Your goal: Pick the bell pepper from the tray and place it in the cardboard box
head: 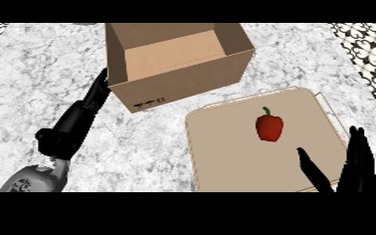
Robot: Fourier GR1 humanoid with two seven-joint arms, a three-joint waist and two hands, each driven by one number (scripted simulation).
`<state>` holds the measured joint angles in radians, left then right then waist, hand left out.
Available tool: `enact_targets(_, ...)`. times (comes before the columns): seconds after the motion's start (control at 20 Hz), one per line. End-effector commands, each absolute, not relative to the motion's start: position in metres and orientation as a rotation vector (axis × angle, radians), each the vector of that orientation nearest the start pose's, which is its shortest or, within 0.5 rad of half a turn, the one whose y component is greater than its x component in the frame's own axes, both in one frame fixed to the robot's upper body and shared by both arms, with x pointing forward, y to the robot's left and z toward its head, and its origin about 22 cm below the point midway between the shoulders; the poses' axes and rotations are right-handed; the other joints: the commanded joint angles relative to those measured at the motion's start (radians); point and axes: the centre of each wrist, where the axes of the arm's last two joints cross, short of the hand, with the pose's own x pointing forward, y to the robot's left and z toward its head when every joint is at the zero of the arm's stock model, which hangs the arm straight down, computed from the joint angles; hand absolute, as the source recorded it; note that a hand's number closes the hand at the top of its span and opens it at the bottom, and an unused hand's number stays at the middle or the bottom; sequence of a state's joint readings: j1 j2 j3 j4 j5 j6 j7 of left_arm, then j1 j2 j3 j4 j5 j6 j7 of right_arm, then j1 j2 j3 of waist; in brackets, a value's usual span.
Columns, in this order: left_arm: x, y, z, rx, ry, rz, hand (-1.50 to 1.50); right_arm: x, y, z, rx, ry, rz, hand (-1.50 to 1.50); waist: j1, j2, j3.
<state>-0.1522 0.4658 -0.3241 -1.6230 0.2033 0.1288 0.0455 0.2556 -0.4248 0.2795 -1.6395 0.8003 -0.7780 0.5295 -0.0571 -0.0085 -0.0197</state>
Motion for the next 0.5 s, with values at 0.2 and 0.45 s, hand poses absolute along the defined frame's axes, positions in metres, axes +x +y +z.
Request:
enact_targets(0.2, 0.265, 0.224, 0.048, -0.006, -1.589, -0.426, 0.00, 0.159, -0.210, 0.036, -1.126, -1.062, 0.297, -1.50, 0.025, 0.006, 0.006)
enact_targets(0.45, 0.271, 0.206, 0.050, -0.037, -1.595, -0.443, 0.00, 0.165, -0.171, 0.092, -1.164, -0.986, 0.252, -1.50, 0.046, 0.008, 0.013)
